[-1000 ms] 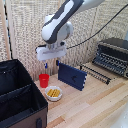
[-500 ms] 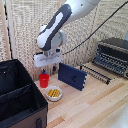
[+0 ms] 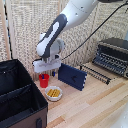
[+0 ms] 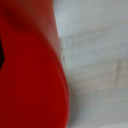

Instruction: Kindly spot and seek the red cup placed ahead of you. Cautiously adjust your gripper towards the red cup, gripping it gently. Find the after-storage area of the caddy. Relocate the red cup in your grip over the rear portion and softly release it into the compartment.

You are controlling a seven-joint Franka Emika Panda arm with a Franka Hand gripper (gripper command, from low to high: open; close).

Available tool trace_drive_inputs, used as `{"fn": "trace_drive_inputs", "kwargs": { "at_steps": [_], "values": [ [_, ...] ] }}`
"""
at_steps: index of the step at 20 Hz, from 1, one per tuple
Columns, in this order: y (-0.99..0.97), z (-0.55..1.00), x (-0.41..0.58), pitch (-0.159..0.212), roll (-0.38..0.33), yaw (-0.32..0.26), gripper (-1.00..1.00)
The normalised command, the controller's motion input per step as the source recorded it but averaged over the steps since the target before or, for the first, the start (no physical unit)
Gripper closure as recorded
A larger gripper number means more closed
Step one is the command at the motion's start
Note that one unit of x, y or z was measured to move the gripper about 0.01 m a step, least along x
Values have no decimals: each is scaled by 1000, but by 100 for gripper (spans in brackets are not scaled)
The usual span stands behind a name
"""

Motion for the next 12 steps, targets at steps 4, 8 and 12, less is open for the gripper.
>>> {"fn": "trace_drive_inputs", "kwargs": {
  "at_steps": [4,8,12],
  "values": [
    [12,-47,43,1,0,0,100],
    [45,-16,54,5,0,2,100],
    [116,-11,52,-36,0,-52,100]
  ]
}}
